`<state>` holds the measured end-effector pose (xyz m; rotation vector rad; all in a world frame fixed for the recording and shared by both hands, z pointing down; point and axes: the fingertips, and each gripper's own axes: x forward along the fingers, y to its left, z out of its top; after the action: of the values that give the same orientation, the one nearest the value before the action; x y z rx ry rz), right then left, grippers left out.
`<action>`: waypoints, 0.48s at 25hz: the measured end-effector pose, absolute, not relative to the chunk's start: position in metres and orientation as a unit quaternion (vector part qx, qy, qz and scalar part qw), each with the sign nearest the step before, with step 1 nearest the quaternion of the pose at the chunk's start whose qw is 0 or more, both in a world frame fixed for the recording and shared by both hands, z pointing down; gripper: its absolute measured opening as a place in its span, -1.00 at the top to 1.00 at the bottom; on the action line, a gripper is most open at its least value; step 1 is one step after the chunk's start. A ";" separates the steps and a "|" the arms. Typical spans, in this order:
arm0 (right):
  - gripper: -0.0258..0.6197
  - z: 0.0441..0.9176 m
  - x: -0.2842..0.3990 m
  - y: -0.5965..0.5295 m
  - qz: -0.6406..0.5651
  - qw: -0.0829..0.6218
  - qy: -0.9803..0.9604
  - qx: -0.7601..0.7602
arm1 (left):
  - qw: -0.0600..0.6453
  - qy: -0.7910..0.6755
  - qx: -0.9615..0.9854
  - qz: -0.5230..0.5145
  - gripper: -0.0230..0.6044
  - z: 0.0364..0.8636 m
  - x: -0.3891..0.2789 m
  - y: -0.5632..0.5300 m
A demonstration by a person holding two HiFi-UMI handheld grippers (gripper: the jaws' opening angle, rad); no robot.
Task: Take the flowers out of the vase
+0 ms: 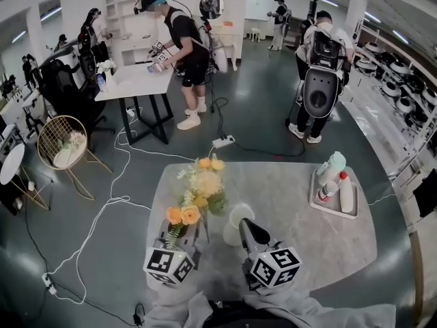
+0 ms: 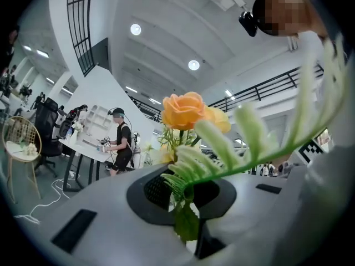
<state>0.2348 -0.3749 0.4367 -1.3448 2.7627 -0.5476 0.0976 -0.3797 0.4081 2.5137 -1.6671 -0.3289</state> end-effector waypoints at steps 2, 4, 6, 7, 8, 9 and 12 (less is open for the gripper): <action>0.92 0.439 0.236 -0.375 -0.178 0.006 0.884 -0.432 | 0.057 -0.552 0.827 -0.093 0.77 0.421 0.102 -0.380; 0.92 0.440 0.240 -0.374 -0.180 0.004 0.883 -0.433 | 0.063 -0.554 0.826 -0.084 0.77 0.429 0.109 -0.379; 0.92 0.439 0.244 -0.374 -0.181 0.005 0.884 -0.430 | 0.066 -0.553 0.827 -0.074 0.77 0.434 0.115 -0.377; 0.92 0.439 0.243 -0.373 -0.180 0.005 0.886 -0.427 | 0.065 -0.553 0.828 -0.070 0.77 0.436 0.118 -0.376; 0.92 0.439 0.242 -0.372 -0.178 0.005 0.889 -0.422 | 0.063 -0.551 0.829 -0.068 0.77 0.437 0.119 -0.376; 0.92 0.439 0.239 -0.370 -0.175 0.004 0.892 -0.417 | 0.061 -0.551 0.830 -0.066 0.77 0.437 0.120 -0.375; 0.92 0.436 0.229 -0.367 -0.164 0.004 0.901 -0.402 | 0.058 -0.549 0.831 -0.067 0.77 0.435 0.119 -0.375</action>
<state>0.2292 -0.3665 0.4364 -1.2592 2.8237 -0.5141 0.1190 -0.3752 0.4352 2.5182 -1.6635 -0.2033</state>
